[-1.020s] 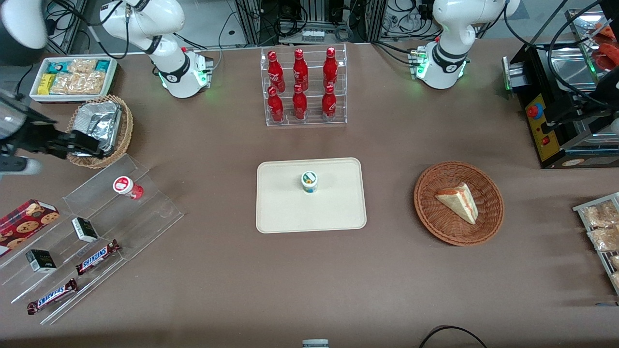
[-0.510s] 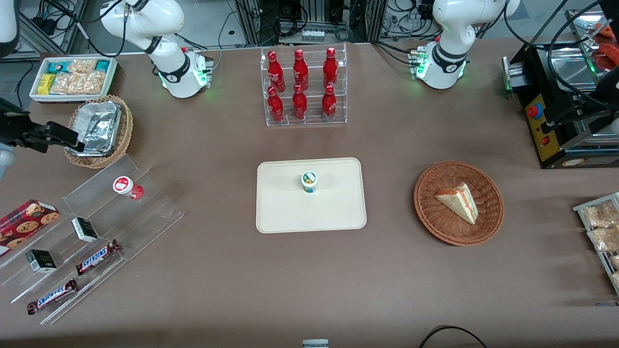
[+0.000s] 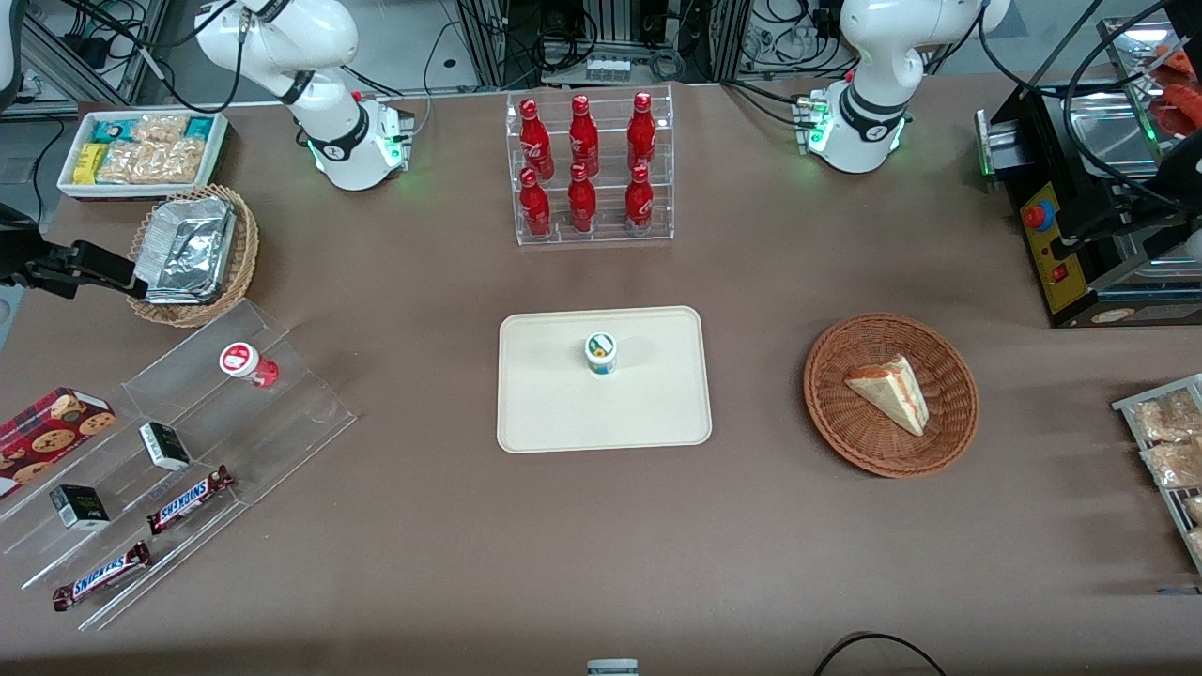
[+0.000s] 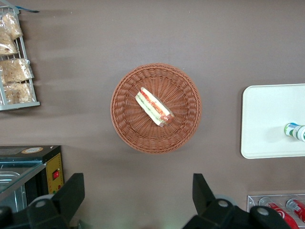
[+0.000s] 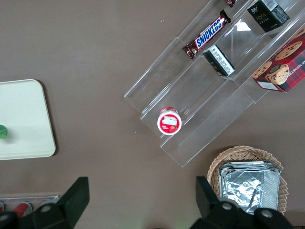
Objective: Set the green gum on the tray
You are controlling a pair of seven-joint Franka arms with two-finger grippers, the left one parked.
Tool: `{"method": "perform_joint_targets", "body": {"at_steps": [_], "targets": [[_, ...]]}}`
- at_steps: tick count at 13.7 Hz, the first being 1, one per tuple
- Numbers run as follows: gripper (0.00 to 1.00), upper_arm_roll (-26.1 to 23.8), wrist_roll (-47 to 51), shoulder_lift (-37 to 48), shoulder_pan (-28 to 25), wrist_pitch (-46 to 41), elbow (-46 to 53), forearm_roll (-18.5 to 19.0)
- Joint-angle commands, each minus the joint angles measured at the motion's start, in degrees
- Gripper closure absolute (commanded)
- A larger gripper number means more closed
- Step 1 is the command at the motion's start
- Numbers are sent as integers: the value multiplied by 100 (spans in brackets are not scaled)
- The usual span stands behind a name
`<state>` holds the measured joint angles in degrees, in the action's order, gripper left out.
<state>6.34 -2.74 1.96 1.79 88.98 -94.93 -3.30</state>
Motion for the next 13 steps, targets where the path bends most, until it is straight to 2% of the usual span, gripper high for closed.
{"method": "perform_joint_targets", "body": {"at_steps": [1,3,13], "targets": [[1,-10,-34,-309,-12,40,256,92],[1,-18,-43,-327,-30,189,256,328],[1,-36,-61,-275,-30,146,256,277]]}}
